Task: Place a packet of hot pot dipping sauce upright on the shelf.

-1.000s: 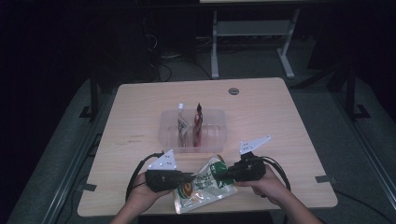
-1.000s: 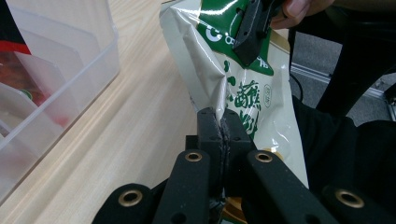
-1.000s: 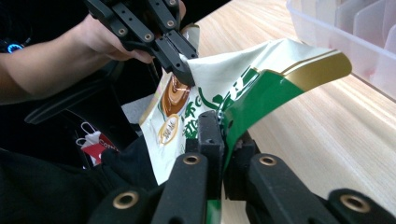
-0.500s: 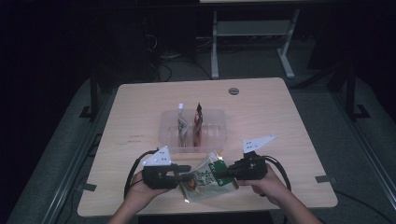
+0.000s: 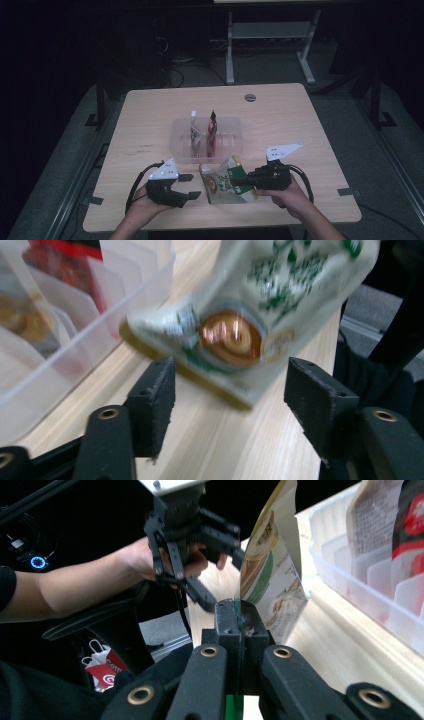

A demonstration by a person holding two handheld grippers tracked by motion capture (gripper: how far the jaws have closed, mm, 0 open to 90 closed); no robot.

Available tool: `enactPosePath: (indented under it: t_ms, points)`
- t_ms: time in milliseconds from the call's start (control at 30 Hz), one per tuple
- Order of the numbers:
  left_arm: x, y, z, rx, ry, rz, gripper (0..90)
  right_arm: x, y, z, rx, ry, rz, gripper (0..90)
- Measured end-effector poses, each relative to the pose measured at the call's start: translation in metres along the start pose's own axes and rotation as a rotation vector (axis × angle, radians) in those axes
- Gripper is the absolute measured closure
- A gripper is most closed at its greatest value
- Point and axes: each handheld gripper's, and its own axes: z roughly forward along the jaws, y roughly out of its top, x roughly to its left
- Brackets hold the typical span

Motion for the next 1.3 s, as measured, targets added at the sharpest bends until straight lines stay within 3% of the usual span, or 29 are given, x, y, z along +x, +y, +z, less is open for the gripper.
enactPosePath:
  t_ms: [167, 467, 633, 933, 1300]
  points:
    - [0.002, -0.004, -0.001, 0.015, 0.003, -0.006, 31.3, 0.005, 0.006, -0.002, -0.013, -0.014, -0.022, 90.0]
    - [0.01, -0.009, -0.004, 0.038, 0.019, -0.019, 28.4, 0.007, 0.022, -0.018, -0.1, -0.055, -0.063, 90.0]
    - [0.011, -0.011, -0.003, 0.048, 0.025, -0.017, 27.6, 0.007, 0.031, -0.024, -0.121, -0.081, -0.07, 90.0]
    - [0.012, -0.012, -0.003, 0.063, 0.026, -0.005, 27.6, -0.002, 0.05, -0.042, -0.207, -0.139, -0.074, 90.0]
    - [0.014, -0.013, -0.003, 0.07, 0.026, -0.008, 27.6, -0.017, 0.074, -0.045, -0.247, -0.186, -0.082, 90.0]
